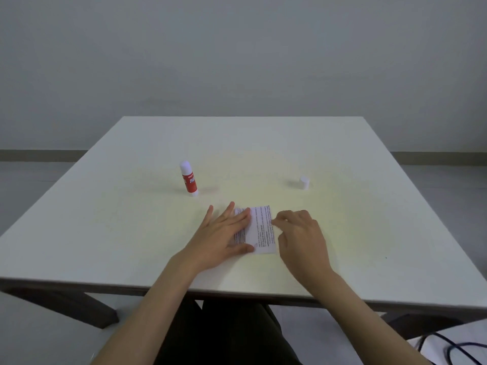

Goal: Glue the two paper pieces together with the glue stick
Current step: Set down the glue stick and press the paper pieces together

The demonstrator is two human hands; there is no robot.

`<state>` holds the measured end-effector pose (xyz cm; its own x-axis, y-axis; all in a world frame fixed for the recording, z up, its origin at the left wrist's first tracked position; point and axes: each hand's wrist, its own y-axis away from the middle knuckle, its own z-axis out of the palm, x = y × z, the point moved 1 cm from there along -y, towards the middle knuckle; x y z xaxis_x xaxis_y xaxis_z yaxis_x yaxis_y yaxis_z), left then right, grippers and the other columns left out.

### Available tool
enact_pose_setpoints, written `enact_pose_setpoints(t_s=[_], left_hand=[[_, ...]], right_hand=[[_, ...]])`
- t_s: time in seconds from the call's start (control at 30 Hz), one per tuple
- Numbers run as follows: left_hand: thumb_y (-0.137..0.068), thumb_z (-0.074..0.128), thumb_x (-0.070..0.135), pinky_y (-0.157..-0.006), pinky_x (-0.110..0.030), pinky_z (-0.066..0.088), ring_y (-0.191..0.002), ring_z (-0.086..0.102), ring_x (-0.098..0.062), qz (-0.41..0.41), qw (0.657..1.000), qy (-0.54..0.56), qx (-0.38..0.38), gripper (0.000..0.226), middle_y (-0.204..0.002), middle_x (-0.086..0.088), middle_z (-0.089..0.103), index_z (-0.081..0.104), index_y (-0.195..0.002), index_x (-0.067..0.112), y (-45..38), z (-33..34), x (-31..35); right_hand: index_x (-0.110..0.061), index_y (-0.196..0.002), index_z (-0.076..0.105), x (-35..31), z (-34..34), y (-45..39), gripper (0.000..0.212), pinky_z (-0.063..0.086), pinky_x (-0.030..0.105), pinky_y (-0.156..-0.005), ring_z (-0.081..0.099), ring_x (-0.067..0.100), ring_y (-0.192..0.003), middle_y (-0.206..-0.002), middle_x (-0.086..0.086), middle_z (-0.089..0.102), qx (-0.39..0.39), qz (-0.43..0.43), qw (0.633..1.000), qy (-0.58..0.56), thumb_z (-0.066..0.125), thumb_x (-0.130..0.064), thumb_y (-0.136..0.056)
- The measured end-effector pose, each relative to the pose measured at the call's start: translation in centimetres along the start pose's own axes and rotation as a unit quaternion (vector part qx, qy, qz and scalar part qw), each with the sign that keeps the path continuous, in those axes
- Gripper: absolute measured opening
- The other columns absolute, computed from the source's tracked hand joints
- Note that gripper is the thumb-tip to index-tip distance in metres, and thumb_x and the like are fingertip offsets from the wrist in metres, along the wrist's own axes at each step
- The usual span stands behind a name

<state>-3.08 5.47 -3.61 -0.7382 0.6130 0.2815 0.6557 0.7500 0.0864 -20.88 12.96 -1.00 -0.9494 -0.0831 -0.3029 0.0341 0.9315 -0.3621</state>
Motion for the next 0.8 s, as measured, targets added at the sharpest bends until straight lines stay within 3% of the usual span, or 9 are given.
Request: enact_pose_setpoints(t_s=[0.07,0.2,0.3,0.4,0.57,0.8], left_hand=[[-0.086,0.036,0.066,-0.117,-0.044,-0.014,-0.146,-0.012,-0.007,-0.001,1.000,0.003,-0.002,0.078,-0.156,0.022,0.001,0.010,-0.150,0.030,0.3,-0.1,-0.6],[-0.087,0.039,0.063,-0.117,-0.044,-0.014,-0.146,-0.011,-0.007,-0.004,1.000,0.017,-0.008,0.078,-0.151,0.026,-0.003,0.008,-0.151,0.030,0.5,-0.1,-1.0],[-0.088,0.041,0.061,-0.117,-0.047,-0.014,-0.146,-0.012,-0.006,-0.005,0.999,0.040,-0.009,0.078,-0.153,0.026,-0.002,0.008,-0.151,0.029,0.6,0.0,-0.9],[-0.087,0.041,0.062,-0.115,-0.048,-0.017,-0.146,-0.013,-0.006,-0.006,0.999,0.049,-0.006,0.078,-0.154,0.024,0.000,0.009,-0.151,0.030,0.7,0.0,-0.9],[-0.089,0.039,0.061,-0.114,-0.051,-0.019,-0.146,-0.014,-0.010,0.002,0.999,0.042,-0.007,0.075,-0.157,0.022,0.001,0.007,-0.151,0.032,0.6,0.0,-1.0],[-0.087,0.033,0.067,-0.109,-0.049,-0.025,-0.145,-0.022,-0.015,-0.029,0.999,-0.027,-0.016,0.082,-0.157,0.019,-0.012,-0.004,-0.150,0.031,0.7,-0.1,-1.0]], right_hand=[[-0.014,-0.085,0.075,-1.1,0.0,1.0,0.040,0.051,0.032,-0.067,0.066,0.028,-0.086,-0.091,-0.004,0.074,0.039,-0.060,0.996,0.047,0.061,0.012,-0.057],[-0.020,-0.071,0.072,-2.3,0.8,2.7,0.045,0.039,0.032,-0.078,0.068,0.023,-0.089,-0.080,-0.012,0.072,0.009,-0.087,0.989,0.118,0.033,0.002,-0.062],[-0.019,-0.071,0.071,-2.7,1.2,2.9,0.037,0.033,0.035,-0.081,0.068,0.024,-0.092,-0.080,-0.011,0.071,-0.023,-0.059,0.987,0.145,0.045,0.003,-0.058],[-0.020,-0.080,0.072,-2.8,1.3,1.5,0.031,0.044,0.038,-0.084,0.065,0.024,-0.100,-0.090,-0.013,0.072,-0.059,-0.010,0.984,0.165,0.060,-0.002,-0.057],[-0.014,-0.112,0.056,-1.6,3.0,-2.3,0.039,0.013,0.042,-0.096,0.032,0.029,-0.132,-0.129,-0.007,0.055,-0.127,-0.004,0.984,0.129,0.040,-0.003,-0.079],[-0.014,-0.129,0.046,-1.3,2.5,-2.2,0.047,0.017,0.042,-0.104,0.029,0.028,-0.135,-0.142,-0.007,0.045,-0.131,-0.026,0.981,0.140,0.039,-0.007,-0.083]])
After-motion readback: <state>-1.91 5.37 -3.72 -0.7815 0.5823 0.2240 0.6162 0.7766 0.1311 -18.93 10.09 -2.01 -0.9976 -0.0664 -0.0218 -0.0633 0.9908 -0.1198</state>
